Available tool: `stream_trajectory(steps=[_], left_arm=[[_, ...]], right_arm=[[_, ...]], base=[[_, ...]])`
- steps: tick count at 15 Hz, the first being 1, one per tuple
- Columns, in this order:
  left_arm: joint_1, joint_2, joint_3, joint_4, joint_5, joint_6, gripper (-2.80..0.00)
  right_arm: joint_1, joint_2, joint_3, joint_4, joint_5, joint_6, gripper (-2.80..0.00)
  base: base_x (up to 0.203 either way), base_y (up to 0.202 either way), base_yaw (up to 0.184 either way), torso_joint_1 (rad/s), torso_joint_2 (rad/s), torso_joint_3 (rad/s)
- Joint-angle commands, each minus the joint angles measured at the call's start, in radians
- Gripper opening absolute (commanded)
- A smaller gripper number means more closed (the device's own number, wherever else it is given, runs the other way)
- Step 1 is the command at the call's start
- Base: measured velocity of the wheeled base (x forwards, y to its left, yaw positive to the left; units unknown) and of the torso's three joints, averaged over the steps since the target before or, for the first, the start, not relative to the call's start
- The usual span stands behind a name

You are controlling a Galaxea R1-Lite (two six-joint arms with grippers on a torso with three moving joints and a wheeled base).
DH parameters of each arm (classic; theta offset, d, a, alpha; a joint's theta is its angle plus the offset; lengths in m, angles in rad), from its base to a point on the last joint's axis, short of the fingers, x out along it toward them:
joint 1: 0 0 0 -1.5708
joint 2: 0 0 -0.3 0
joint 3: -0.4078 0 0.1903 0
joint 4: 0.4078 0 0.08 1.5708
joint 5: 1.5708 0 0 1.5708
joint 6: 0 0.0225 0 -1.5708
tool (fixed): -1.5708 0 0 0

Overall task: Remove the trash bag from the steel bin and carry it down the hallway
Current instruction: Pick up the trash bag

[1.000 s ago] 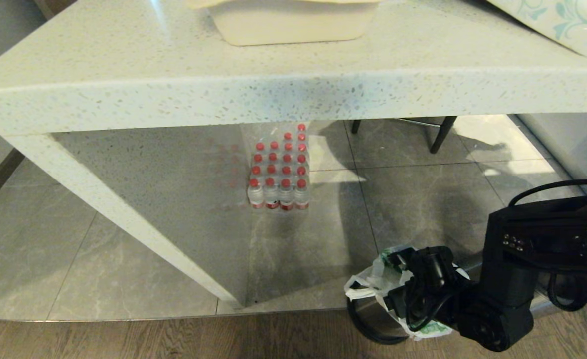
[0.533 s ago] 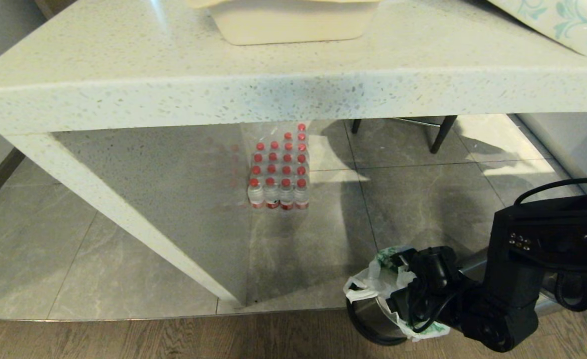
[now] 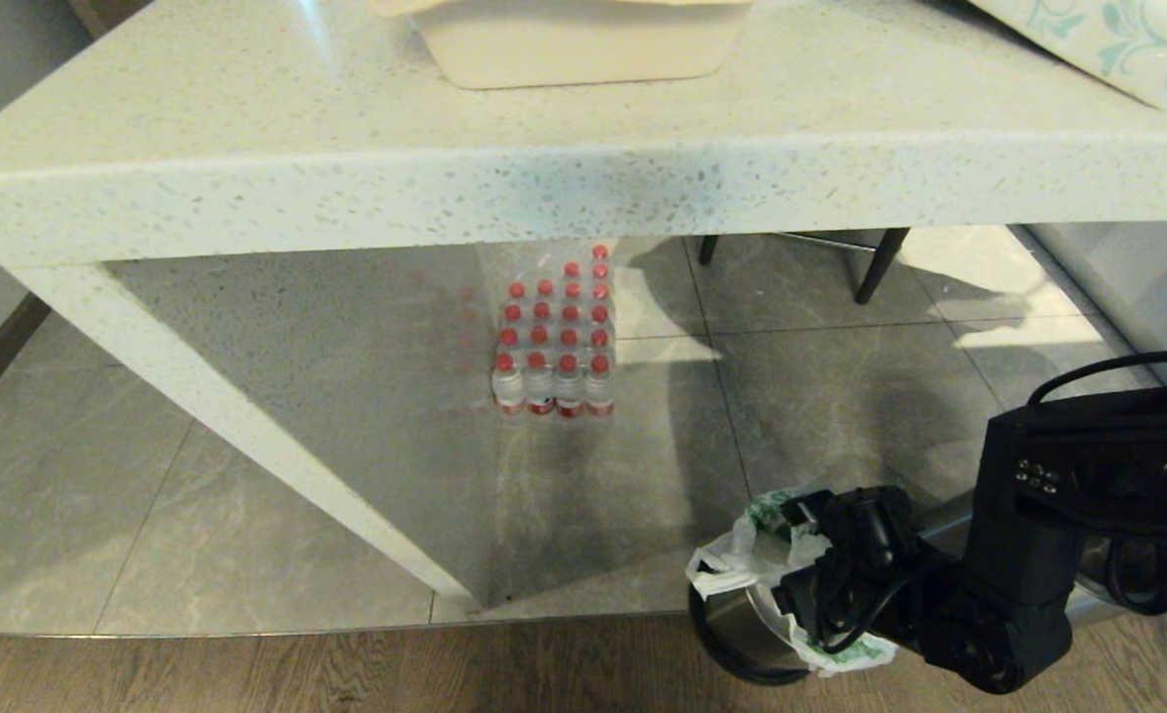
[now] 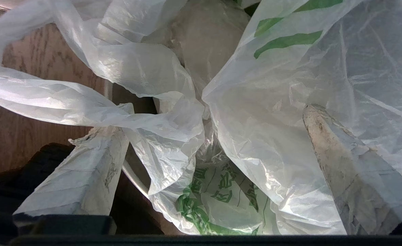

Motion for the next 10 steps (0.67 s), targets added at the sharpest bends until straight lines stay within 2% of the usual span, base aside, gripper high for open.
stream_trajectory(steps=[1, 10], left_arm=[[0.0, 0.0, 0.0, -0.001, 0.0, 0.0, -2.8], [0.0, 0.0, 0.0, -0.001, 0.0, 0.0, -2.8]], right_arm=[[-0.007, -0.001, 0.005, -0.006, -0.001, 0.0, 0.0], [-0.034, 0.104, -0.03, -0.017, -0.001, -0.009, 0.0]], base=[[0.0, 0.0, 0.0, 0.0, 0.0, 0.0], [0.0, 0.0, 0.0, 0.0, 0.0, 0.0]])
